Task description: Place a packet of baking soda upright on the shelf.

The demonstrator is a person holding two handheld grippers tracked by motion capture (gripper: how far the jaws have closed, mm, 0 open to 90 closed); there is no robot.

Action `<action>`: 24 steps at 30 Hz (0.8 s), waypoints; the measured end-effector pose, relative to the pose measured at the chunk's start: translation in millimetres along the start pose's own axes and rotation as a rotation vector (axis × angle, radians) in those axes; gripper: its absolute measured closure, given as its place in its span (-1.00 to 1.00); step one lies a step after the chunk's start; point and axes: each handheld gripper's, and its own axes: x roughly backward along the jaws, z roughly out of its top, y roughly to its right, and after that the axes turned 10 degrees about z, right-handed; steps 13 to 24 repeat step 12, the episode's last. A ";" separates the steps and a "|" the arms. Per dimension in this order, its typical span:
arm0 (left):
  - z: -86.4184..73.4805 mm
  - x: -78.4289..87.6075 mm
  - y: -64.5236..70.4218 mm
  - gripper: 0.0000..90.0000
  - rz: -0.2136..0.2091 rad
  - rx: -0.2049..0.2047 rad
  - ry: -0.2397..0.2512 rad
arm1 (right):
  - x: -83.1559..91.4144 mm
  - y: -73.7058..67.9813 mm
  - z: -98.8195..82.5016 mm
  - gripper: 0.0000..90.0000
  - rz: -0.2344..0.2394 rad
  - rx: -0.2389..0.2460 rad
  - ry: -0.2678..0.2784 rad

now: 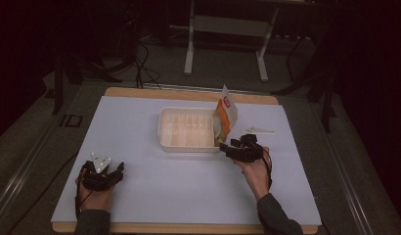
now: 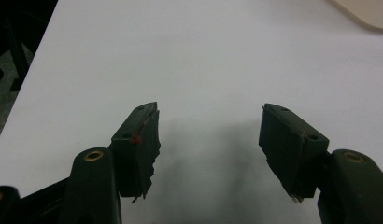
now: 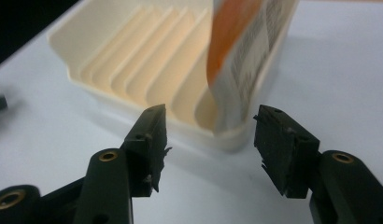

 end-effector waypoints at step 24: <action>0.3 -0.8 0.5 -0.16 0.016 -0.003 -0.010 | 16.6 31.6 -39.3 -0.03 -0.066 -0.012 -0.091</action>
